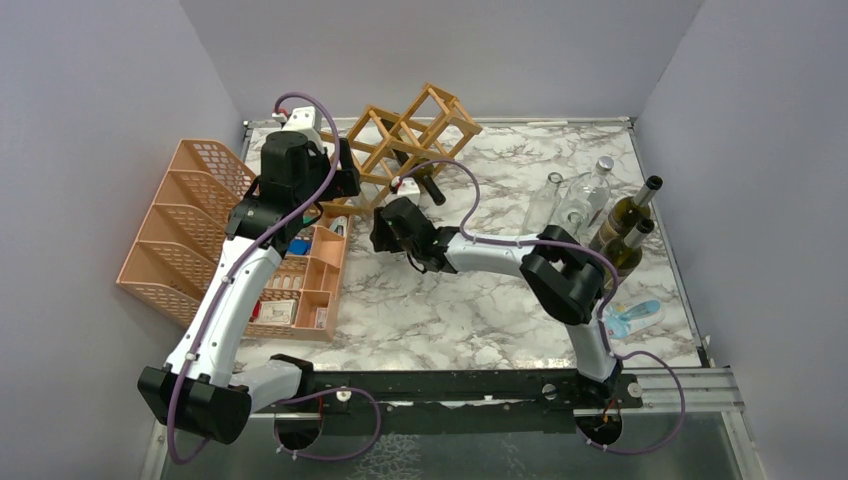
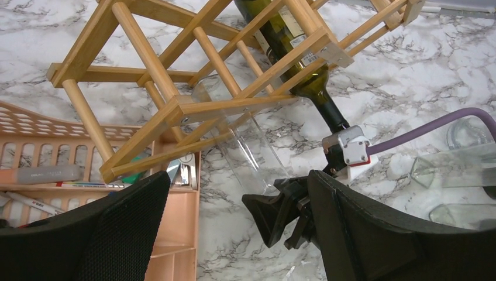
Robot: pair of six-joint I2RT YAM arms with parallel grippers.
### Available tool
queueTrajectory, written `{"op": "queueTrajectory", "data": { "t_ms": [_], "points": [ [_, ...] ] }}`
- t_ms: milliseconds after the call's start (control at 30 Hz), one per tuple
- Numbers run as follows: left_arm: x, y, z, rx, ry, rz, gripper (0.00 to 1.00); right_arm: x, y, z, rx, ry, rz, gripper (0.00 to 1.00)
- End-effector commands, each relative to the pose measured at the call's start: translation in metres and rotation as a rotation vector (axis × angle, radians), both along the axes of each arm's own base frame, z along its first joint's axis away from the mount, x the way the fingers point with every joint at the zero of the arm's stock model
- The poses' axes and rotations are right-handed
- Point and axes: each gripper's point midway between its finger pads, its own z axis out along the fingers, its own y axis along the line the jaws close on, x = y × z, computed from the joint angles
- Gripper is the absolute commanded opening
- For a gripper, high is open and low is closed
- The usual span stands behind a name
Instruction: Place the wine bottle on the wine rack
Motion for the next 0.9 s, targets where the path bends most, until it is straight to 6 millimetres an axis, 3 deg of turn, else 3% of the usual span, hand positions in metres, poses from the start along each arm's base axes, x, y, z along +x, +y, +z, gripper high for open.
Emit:
{"op": "queueTrajectory", "data": {
  "t_ms": [0,200,467,867],
  "points": [
    [-0.006,0.002,0.017,-0.002,-0.039,-0.013,0.93,0.031,0.017,0.040,0.142,-0.103,-0.060,0.01],
    [-0.007,0.003,0.017,0.010,-0.038,-0.019,0.94,0.046,0.020,0.041,0.179,-0.124,-0.054,0.01],
    [-0.006,0.003,0.015,0.012,-0.034,-0.018,0.94,0.063,0.042,0.040,0.197,-0.168,0.010,0.04],
    [-0.009,0.003,0.013,0.014,-0.033,-0.025,0.95,0.082,0.054,0.020,0.178,-0.100,0.026,0.34]
  ]
}}
